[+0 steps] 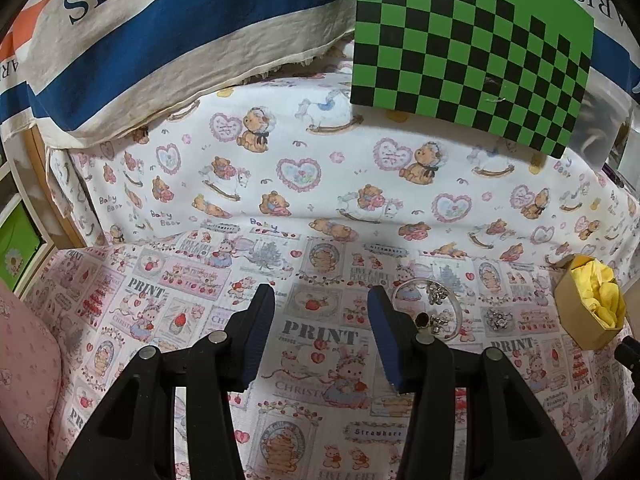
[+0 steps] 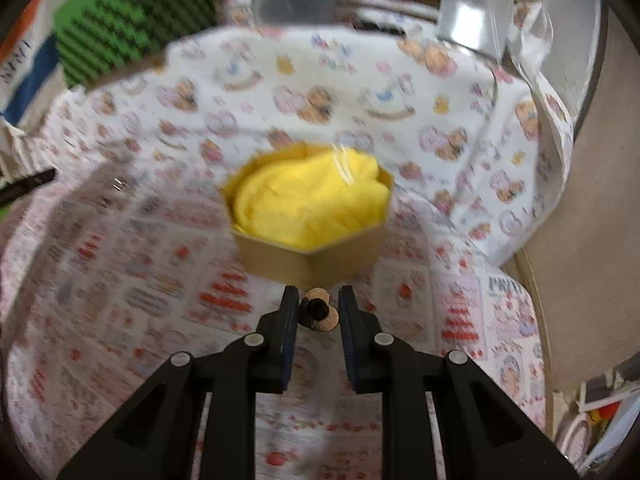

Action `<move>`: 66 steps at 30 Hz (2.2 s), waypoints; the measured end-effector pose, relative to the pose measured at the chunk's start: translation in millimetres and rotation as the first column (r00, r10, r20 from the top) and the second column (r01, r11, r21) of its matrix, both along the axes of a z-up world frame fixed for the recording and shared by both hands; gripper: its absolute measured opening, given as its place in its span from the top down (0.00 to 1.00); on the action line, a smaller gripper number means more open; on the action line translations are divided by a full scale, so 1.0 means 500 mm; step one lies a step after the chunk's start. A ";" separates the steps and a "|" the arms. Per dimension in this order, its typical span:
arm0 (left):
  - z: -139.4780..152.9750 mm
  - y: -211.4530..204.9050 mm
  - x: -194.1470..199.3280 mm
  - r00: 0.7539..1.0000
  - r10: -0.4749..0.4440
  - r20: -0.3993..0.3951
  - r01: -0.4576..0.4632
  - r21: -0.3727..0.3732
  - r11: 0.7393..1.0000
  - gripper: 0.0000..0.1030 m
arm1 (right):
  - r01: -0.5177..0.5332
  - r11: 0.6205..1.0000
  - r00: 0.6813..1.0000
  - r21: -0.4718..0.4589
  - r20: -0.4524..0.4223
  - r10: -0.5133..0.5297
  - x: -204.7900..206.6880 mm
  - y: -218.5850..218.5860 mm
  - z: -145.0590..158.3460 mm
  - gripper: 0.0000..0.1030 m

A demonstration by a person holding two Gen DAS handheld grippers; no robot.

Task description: Organize jewelry

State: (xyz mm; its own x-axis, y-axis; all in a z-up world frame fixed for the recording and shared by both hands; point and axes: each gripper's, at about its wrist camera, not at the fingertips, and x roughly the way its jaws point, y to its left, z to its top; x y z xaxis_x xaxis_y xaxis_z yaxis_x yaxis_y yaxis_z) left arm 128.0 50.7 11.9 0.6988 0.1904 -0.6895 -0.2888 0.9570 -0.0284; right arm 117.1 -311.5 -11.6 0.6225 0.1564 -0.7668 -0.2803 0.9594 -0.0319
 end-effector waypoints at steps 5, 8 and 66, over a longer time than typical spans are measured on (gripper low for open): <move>0.002 -0.010 0.000 1.000 -0.013 -0.002 0.013 0.018 1.000 0.54 | -0.063 0.997 0.997 0.033 0.036 0.062 -0.013 0.023 0.012 0.82; 0.004 -0.014 -0.001 1.000 -0.015 0.003 0.015 0.021 1.000 0.54 | -0.072 0.996 0.996 0.049 0.059 0.070 -0.019 0.024 0.014 0.82; -0.110 -0.102 0.027 0.919 -0.278 -0.279 0.273 -0.056 0.960 0.49 | 0.073 0.971 0.950 0.226 0.282 -0.137 0.072 -0.018 0.043 0.20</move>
State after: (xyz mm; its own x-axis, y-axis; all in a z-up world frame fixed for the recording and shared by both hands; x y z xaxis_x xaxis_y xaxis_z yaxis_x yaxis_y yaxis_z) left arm 141.3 -0.4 -43.2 0.4991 0.0060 -0.8665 -0.0123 0.9999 -0.0001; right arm 153.2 -320.3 10.0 0.8362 0.2156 -0.5042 -0.1867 0.9765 0.1079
